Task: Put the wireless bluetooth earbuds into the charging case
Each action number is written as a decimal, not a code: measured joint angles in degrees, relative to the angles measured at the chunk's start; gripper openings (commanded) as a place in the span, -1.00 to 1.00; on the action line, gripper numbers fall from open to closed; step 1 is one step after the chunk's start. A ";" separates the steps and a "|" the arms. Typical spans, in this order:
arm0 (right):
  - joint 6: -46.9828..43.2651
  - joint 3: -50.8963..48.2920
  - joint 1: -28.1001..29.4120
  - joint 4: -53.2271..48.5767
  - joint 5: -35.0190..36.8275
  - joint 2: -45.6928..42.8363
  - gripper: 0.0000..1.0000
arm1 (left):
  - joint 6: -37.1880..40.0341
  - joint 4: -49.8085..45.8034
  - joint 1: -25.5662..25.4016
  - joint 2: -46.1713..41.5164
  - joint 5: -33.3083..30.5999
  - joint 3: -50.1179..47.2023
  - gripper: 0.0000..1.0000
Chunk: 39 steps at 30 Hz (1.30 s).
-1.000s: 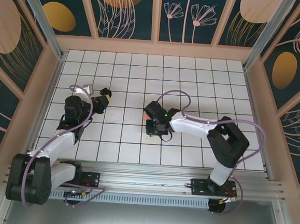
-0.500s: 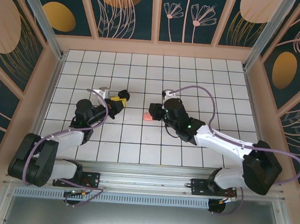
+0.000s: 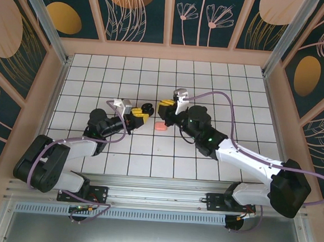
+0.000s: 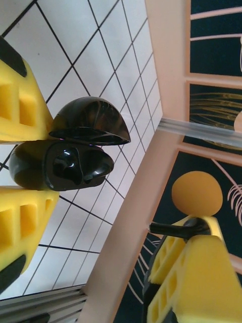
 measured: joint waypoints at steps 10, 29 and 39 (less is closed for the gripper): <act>-4.81 1.53 0.00 2.97 -7.06 3.52 -0.59 | 2.01 -0.22 -0.85 -0.02 2.75 1.16 -0.61; -8.13 2.27 0.09 2.99 -8.04 6.21 -0.60 | 2.19 -1.11 -0.85 -1.73 3.80 1.40 -0.60; -11.26 3.02 0.39 1.33 -9.01 6.27 -0.60 | 2.21 -2.27 -0.85 -2.40 3.82 1.40 -0.59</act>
